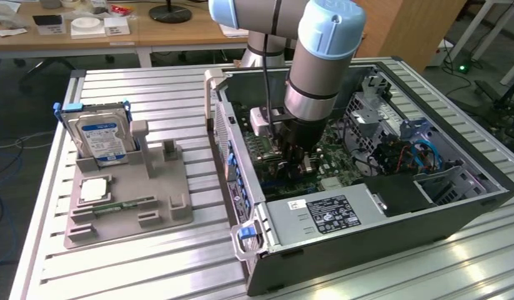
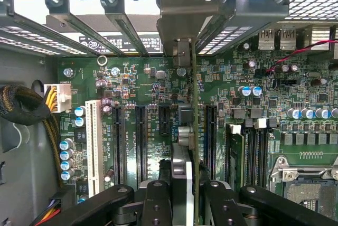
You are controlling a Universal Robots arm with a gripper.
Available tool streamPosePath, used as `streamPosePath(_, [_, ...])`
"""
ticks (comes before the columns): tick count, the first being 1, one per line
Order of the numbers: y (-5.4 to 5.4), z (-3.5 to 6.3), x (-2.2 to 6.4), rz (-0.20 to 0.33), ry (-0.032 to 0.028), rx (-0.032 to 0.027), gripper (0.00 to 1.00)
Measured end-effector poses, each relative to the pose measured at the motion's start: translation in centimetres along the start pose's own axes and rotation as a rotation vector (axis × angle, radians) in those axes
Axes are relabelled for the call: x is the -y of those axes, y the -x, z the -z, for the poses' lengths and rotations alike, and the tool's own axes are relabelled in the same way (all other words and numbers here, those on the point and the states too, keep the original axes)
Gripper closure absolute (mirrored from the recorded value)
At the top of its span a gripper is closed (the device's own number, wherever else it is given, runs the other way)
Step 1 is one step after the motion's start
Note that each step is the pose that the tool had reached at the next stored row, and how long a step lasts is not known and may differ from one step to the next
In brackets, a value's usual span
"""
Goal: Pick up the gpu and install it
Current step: 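Insert the gpu into the slot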
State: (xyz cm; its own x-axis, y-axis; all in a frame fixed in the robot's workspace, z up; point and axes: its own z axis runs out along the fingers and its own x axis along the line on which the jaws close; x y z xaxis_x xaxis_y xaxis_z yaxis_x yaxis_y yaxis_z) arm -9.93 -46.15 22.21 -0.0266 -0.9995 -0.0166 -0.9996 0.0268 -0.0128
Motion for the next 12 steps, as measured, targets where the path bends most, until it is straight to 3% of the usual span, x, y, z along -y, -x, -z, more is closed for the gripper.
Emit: streamPosePath(12, [0.18,0.00,0.03,0.000,0.0008,-0.0002,0.72])
